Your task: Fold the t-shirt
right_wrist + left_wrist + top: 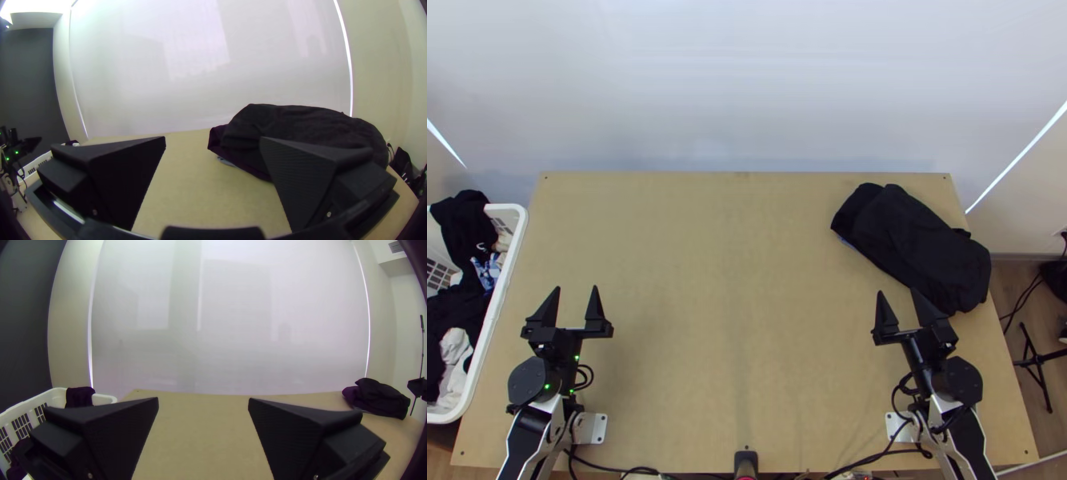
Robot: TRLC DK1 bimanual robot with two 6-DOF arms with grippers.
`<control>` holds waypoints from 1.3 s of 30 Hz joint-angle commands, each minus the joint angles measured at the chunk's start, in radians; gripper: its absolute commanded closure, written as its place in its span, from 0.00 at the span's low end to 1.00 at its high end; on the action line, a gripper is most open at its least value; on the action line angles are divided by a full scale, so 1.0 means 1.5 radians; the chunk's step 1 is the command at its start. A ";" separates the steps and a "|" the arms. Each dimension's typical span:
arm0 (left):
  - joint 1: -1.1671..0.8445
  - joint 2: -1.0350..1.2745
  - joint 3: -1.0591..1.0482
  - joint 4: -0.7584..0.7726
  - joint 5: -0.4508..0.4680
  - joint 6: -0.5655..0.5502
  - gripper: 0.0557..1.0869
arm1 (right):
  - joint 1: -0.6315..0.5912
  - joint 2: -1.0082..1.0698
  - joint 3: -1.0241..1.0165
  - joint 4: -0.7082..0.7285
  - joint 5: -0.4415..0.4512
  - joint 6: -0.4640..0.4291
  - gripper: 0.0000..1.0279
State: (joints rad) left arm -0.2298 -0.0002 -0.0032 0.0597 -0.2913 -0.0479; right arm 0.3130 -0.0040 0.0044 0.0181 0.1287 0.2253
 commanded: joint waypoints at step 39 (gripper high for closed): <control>0.685 0.952 0.896 -0.293 0.127 0.143 0.05 | 0.000 0.001 0.000 0.000 0.000 0.000 0.04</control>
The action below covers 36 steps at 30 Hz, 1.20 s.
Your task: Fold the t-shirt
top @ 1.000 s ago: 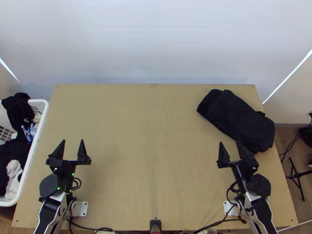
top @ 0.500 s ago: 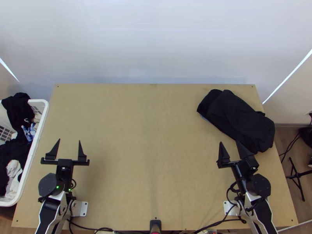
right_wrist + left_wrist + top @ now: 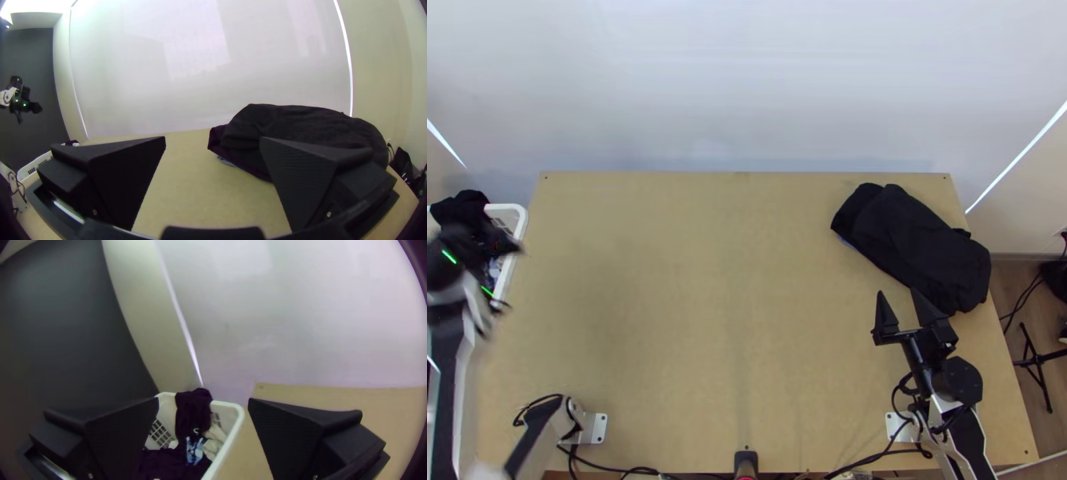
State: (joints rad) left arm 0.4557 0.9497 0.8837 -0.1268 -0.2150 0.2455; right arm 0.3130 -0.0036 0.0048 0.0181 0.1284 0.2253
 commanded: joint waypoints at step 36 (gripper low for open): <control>0.284 1.108 0.909 -0.093 0.293 0.218 0.05 | 0.000 0.000 0.000 0.000 0.000 0.000 0.04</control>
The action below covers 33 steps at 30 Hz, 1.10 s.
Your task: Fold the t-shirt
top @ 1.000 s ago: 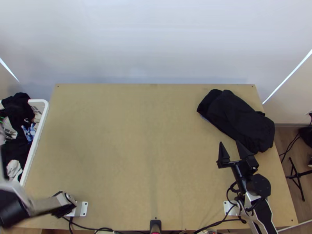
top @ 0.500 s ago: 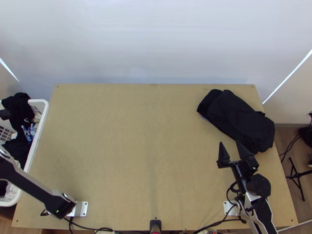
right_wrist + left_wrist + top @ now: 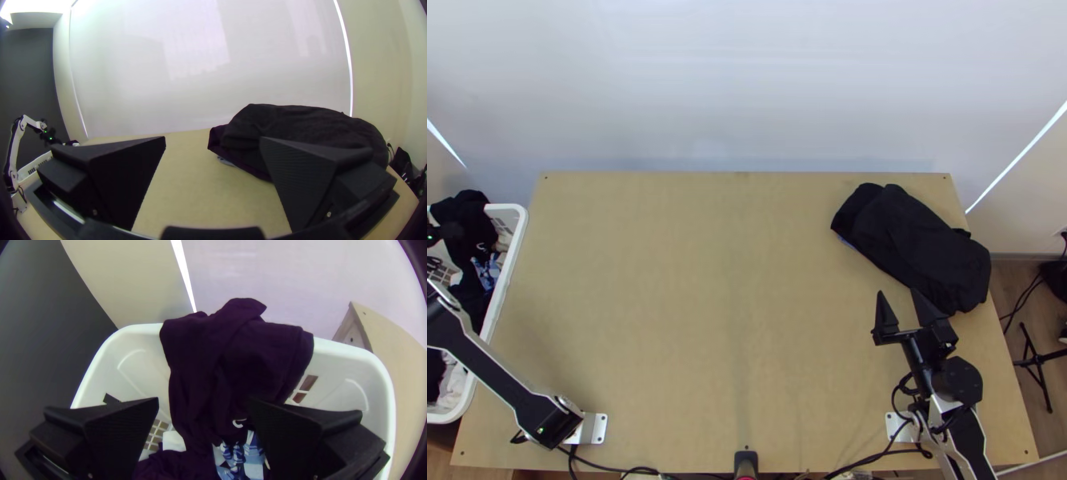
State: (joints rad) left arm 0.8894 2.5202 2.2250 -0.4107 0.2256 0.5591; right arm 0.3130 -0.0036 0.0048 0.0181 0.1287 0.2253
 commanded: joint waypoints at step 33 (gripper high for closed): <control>0.009 -0.151 0.004 0.056 -0.011 -0.191 0.96 | 0.000 0.000 0.000 0.000 0.000 0.000 0.04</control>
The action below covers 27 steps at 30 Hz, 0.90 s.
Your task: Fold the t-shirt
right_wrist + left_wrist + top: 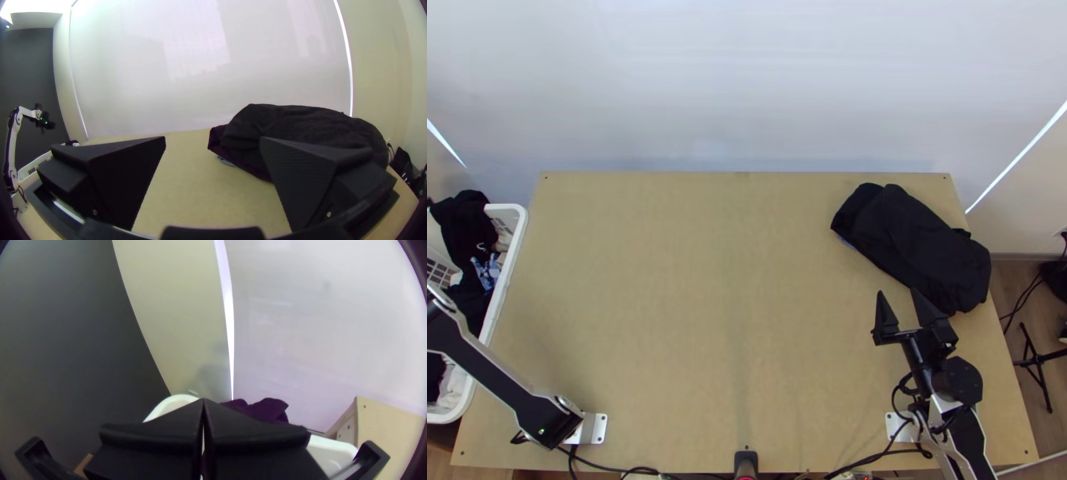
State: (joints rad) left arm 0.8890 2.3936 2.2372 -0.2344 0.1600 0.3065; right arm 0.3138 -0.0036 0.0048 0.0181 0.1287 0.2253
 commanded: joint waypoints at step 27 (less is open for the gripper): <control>-0.069 0.202 0.034 0.085 -0.064 0.190 0.07 | -0.001 0.000 0.000 0.000 0.000 0.000 0.04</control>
State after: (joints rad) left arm 0.8032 2.6183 2.2822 -0.2298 0.0849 0.5926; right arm 0.3134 -0.0036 0.0048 0.0181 0.1287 0.2253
